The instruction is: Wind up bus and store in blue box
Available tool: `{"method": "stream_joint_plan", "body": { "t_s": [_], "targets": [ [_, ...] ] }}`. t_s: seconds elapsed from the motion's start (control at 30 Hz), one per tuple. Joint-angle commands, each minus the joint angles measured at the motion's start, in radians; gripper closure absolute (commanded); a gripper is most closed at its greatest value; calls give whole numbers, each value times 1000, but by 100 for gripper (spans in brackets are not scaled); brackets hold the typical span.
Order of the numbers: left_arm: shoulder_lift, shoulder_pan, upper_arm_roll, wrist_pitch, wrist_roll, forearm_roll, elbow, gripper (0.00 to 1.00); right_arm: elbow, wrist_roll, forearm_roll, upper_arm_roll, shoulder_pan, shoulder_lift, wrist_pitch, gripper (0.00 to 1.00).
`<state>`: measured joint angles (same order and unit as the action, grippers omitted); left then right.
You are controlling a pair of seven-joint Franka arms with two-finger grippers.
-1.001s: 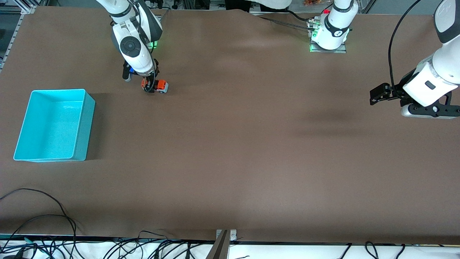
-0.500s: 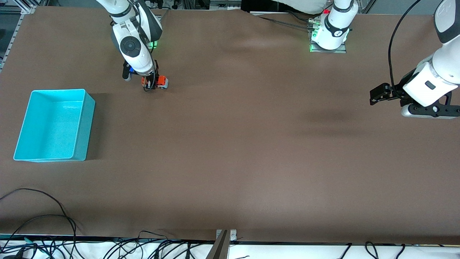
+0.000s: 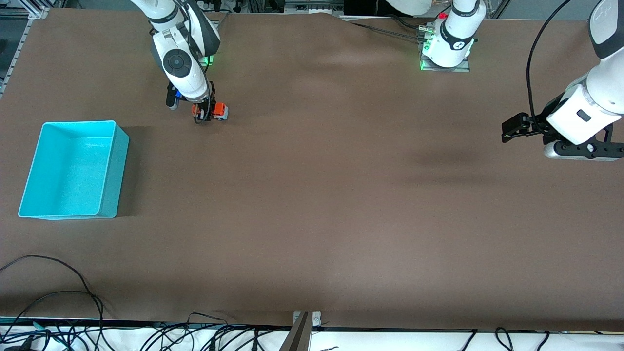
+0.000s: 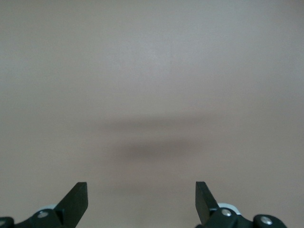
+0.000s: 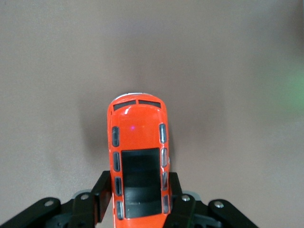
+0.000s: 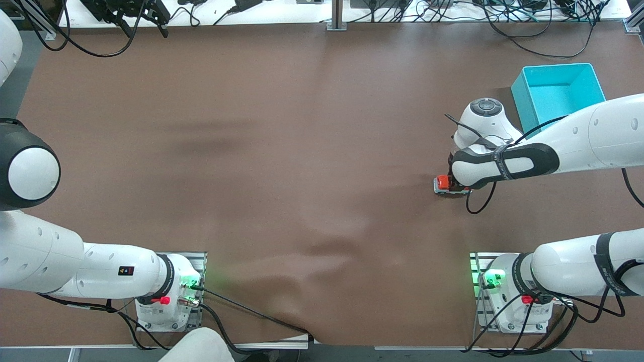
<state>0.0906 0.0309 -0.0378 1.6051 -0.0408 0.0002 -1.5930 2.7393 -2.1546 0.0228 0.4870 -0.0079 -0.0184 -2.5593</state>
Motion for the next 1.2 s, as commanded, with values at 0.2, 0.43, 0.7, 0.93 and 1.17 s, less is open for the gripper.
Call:
{"method": "stream_joint_plan", "body": {
  "t_s": [0.2,0.43,0.7,0.93,1.17],
  "targets": [
    [-2,0,-1,-10,-11,-17,2,0,-1,68,39,5,6,64,106,100],
    [-2,0,-1,-8,-11,-17,2,0,-42,153,37,-7,5,94,169,100],
    [-2,0,-1,-10,-11,-17,2,0,-150,264,34,-39,3,95,289,100],
    [-2,0,-1,-10,-11,-17,2,0,-277,462,29,-116,2,110,444,100],
    [-2,0,-1,-10,-11,-17,2,0,-357,726,25,-203,-6,121,525,100]
  ]
}}
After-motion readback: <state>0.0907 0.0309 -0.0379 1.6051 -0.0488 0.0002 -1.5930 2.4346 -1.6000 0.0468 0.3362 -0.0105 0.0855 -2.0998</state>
